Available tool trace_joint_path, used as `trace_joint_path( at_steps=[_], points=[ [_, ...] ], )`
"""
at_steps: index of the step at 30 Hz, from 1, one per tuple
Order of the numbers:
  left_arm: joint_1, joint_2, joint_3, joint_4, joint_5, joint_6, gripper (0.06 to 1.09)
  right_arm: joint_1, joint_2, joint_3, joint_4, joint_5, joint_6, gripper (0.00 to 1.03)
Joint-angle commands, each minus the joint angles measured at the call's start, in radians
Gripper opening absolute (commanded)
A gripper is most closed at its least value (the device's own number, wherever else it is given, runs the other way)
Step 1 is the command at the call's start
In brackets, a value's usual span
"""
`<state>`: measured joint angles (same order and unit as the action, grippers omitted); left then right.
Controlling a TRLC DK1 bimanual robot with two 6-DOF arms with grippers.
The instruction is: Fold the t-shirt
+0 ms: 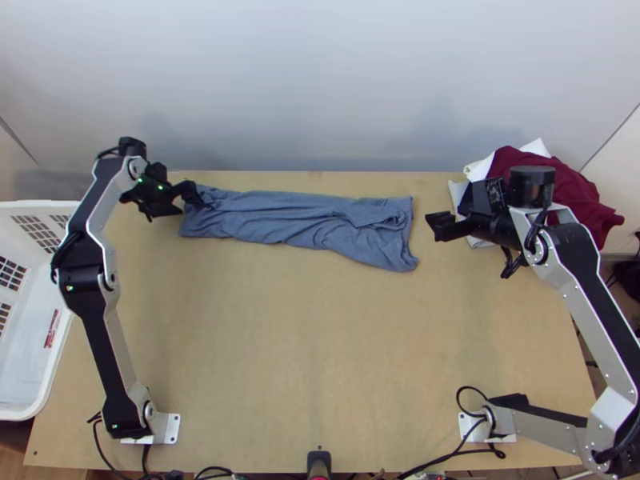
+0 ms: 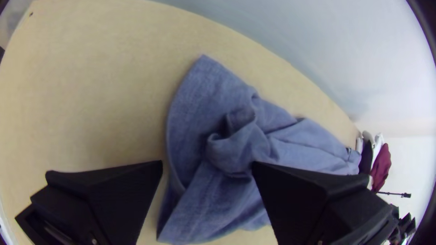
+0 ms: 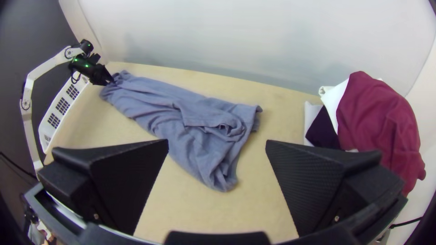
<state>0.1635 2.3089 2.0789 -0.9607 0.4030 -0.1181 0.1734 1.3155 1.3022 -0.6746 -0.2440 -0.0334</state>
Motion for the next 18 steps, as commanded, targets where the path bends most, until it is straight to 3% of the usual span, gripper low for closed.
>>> trace_joint_path(
  at_steps=[1, 5, 8, 10, 11, 12, 14, 15, 18],
  points=[
    [-0.015, 0.032, -0.002, 0.007, 0.08, -0.055, 1.02, 0.003, -0.024, -0.006, -0.005, 0.0, 0.02, 0.99],
    [-0.036, 0.04, -0.037, 0.025, 0.079, -0.054, 1.02, 0.003, -0.022, -0.004, -0.005, -0.001, 0.026, 0.99],
    [-0.044, 0.024, -0.068, 0.057, 0.092, -0.066, 0.93, 0.006, -0.025, -0.001, -0.005, -0.001, 0.036, 0.99],
    [-0.044, 0.003, -0.089, 0.071, 0.2, -0.092, 0.92, 0.005, -0.025, -0.001, -0.005, -0.001, 0.041, 0.99],
    [-0.044, -0.026, -0.128, 0.114, 0.249, -0.11, 0.85, 0.005, -0.027, -0.001, -0.006, -0.001, 0.049, 0.99],
    [-0.045, -0.065, -0.18, 0.181, 0.273, -0.146, 0.7, 0.005, -0.027, -0.003, -0.006, -0.001, 0.053, 0.99],
    [-0.045, -0.155, -0.306, 0.382, 0.313, -0.247, 0.2, 0.003, -0.029, -0.014, -0.006, -0.001, 0.056, 0.99],
    [-0.045, -0.184, -0.342, 0.459, 0.313, -0.315, 0.09, 0.003, -0.03, -0.024, -0.006, -0.001, 0.056, 0.99],
    [-0.056, -0.227, -0.335, 0.471, 0.319, -0.364, 0.09, 0.003, -0.038, -0.06, -0.006, -0.001, 0.067, 0.99]
  ],
)
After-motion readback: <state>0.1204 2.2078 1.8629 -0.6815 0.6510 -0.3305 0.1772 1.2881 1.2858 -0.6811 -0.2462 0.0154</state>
